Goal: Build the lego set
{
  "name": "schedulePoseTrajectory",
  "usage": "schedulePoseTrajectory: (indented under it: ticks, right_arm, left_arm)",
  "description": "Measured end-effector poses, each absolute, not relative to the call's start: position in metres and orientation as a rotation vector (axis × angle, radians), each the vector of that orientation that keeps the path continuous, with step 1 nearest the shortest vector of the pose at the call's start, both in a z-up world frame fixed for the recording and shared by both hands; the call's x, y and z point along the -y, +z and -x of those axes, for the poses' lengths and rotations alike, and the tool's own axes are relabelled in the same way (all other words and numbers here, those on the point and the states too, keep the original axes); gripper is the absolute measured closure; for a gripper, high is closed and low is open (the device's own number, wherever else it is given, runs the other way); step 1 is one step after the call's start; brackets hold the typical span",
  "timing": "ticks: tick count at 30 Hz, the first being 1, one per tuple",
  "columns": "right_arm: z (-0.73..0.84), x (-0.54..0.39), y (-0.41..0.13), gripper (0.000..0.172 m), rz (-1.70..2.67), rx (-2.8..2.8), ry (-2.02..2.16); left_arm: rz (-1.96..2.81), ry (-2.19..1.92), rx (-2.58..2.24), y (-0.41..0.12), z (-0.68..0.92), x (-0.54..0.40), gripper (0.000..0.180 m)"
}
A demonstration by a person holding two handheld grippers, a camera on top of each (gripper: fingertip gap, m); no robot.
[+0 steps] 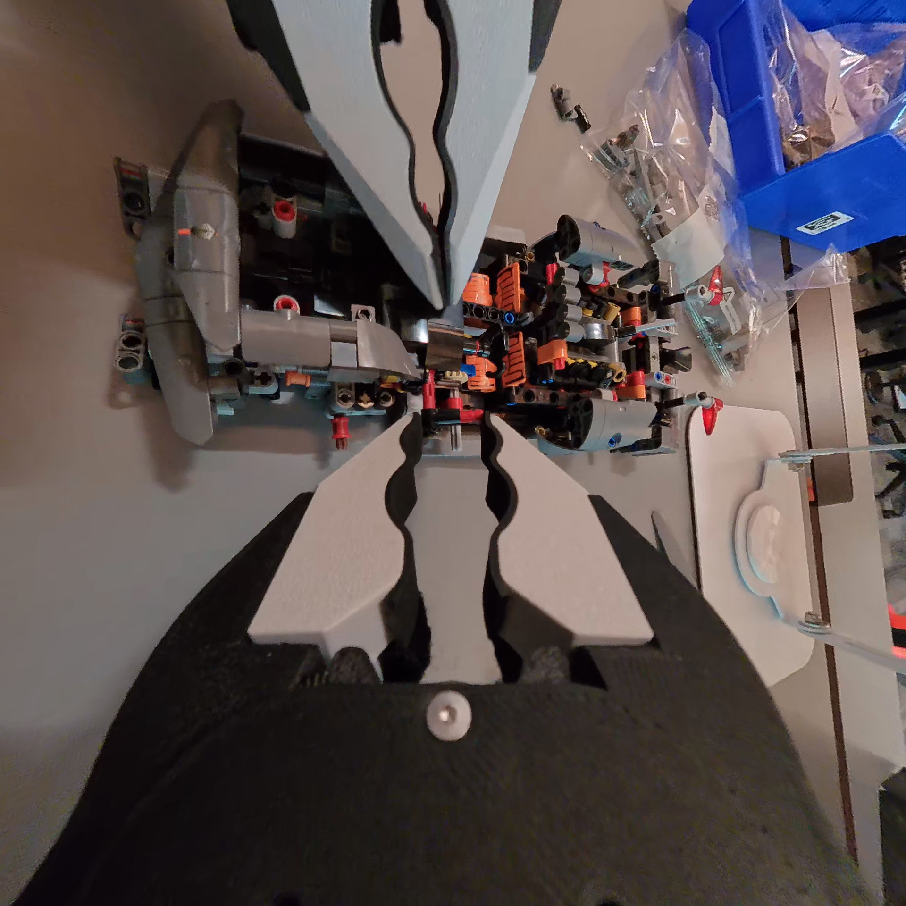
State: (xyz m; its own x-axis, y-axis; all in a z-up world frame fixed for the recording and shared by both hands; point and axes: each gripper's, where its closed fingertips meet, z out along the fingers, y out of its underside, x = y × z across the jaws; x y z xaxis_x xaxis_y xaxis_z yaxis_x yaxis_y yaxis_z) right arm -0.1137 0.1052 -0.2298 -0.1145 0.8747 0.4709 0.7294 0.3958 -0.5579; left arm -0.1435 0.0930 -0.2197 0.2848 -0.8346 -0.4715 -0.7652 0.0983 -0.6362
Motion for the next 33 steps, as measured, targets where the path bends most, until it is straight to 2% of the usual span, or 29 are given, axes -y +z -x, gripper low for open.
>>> schedulePoseTrajectory:
  ticks: [1, 7, 11, 14, 20, 31, 33]
  right_arm:
    - [0.113, -0.107, -0.23, 0.151, 1.369, 1.881, 0.231]
    - [0.088, -0.119, -0.227, 0.151, 1.395, 1.858, 0.243]
    - [0.065, -0.118, -0.237, 0.15, 1.425, 1.895, 0.285]
    - [0.061, -0.11, -0.24, 0.15, 1.395, 1.911, 0.363]
    - [0.057, -0.096, -0.248, 0.15, 1.322, 1.932, 0.414]
    - [0.048, -0.07, -0.261, 0.149, 1.514, 1.986, 0.628]
    - [0.048, -0.062, -0.261, 0.136, 1.504, 2.027, 0.676]
  left_arm:
    - [1.676, -0.092, -1.464, -0.218, 0.146, -0.095, 0.18]
    - [1.691, -0.09, -1.34, -0.193, 0.147, -0.083, 0.169]
    - [1.62, -0.25, -1.297, -0.164, 0.107, -0.042, 0.165]
    - [1.603, -0.19, -1.395, -0.183, 0.072, -0.023, 0.17]
    - [1.756, 0.219, -1.453, -0.231, 0.066, -0.037, 0.179]
    - [1.781, 0.329, -1.375, -0.227, 0.081, -0.025, 0.18]
    - [1.783, 0.277, -1.349, -0.224, 0.075, -0.018, 0.18]
